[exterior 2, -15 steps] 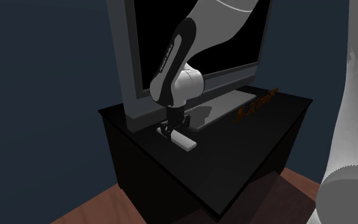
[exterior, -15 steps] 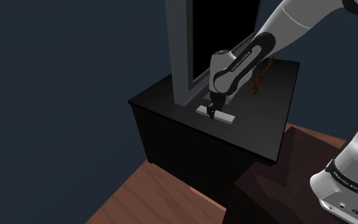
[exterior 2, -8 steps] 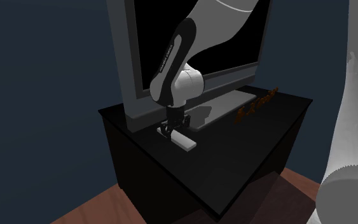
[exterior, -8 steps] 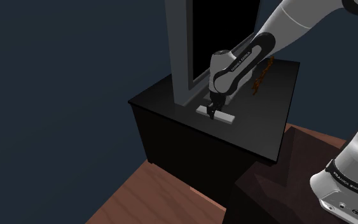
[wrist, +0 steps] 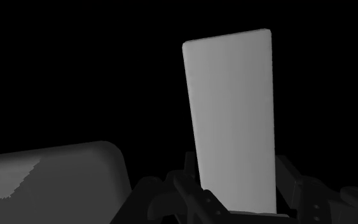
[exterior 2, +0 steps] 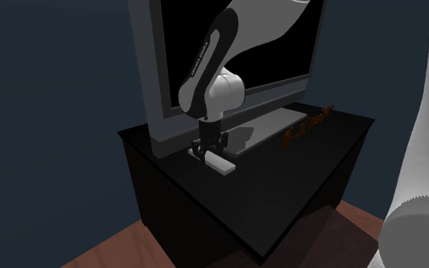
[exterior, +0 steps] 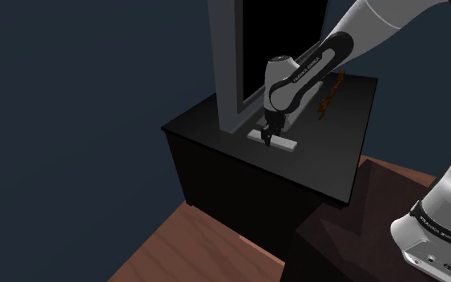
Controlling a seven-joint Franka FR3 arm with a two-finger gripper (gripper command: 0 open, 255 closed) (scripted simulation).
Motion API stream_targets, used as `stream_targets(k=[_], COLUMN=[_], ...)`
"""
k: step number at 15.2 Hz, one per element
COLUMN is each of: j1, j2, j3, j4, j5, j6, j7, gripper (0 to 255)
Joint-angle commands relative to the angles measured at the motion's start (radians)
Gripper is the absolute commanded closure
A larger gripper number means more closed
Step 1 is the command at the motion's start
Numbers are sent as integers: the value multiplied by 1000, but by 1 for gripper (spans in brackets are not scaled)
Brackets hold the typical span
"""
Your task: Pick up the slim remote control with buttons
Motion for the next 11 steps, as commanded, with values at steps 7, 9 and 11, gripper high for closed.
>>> stream_targets(k=[7,9,11], j1=[-2,-2,-2], j2=[-84,-103,-105], j3=[2,3,3], j4=[17,23,23], j5=[7,8,9], j6=[-98,-123,-124], j7=[-5,-6,-6], gripper=[255,255,255])
